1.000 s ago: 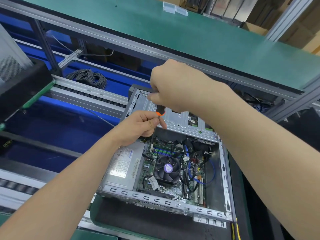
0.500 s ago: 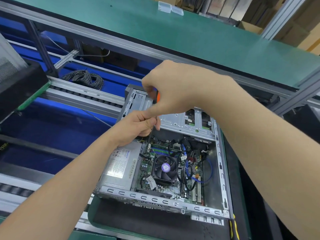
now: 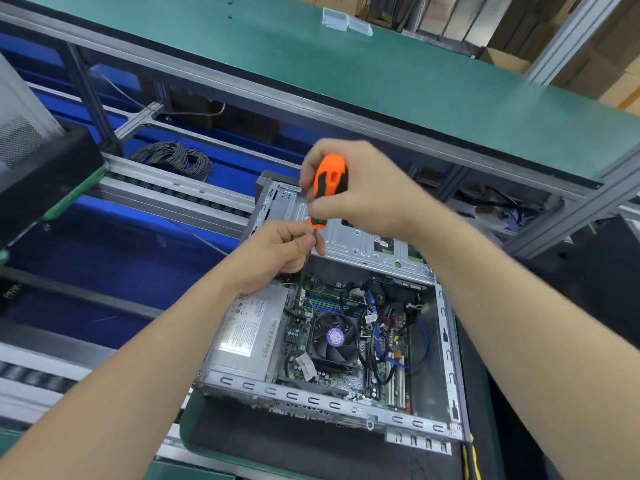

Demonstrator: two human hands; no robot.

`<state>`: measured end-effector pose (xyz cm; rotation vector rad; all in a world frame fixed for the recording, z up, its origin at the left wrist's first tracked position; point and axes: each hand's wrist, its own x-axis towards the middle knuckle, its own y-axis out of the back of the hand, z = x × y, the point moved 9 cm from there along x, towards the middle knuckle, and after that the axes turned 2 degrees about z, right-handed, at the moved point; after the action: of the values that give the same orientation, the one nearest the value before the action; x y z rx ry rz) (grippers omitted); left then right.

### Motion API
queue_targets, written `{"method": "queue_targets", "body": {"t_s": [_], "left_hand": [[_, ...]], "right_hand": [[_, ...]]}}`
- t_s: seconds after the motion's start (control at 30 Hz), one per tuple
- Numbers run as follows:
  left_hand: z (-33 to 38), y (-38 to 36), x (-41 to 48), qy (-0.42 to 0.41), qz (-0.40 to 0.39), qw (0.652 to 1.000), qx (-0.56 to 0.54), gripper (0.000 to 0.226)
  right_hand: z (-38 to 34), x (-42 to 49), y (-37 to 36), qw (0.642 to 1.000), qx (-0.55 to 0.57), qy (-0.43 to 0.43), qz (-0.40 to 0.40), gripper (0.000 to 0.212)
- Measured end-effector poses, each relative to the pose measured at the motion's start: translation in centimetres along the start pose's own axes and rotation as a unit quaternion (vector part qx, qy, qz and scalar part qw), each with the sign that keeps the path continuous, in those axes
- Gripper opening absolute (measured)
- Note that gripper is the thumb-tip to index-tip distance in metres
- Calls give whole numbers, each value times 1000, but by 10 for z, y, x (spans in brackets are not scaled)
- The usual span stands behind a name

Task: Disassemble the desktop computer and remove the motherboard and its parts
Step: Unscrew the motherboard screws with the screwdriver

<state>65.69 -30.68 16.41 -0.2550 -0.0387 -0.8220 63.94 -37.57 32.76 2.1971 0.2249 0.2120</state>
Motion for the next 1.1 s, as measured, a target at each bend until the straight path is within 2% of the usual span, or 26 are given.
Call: {"method": "queue_targets", "body": {"t_s": [0.07,0.13,0.2,0.27,0.37,0.43,0.5,0.67,0.87,1.1], "left_hand": [[3,-2,0,-3,-2,1000,-2,28],[2,-1,1,7,12,1000,1,33],[-1,8,2,29,57,998,-15,41],[-1,19,1,38,110,993,-4,39],[9,33,-3,63,179,973,135,39],[15,38,-7,81,198,939,271,38],[19,40,-11,87,192,912,353,29],[21,31,-16,98,132,882,441,16],[18,12,-16,57,42,880,470,14],[13,15,-14,20,86,872,481,7]], "right_hand": [[25,-11,-20,997,44,-32,46,11],[39,-23,-35,994,-3,-44,96,20],[48,-31,-37,988,19,-56,143,25],[52,-32,-32,984,47,-67,161,30],[53,-33,-22,981,57,-71,173,36],[53,-35,-14,977,85,-67,181,36],[51,-36,-5,976,90,-60,189,36],[46,-35,7,976,79,-46,197,36],[47,-33,-24,983,43,-63,165,36],[48,-31,-30,984,15,-61,166,40]]}}
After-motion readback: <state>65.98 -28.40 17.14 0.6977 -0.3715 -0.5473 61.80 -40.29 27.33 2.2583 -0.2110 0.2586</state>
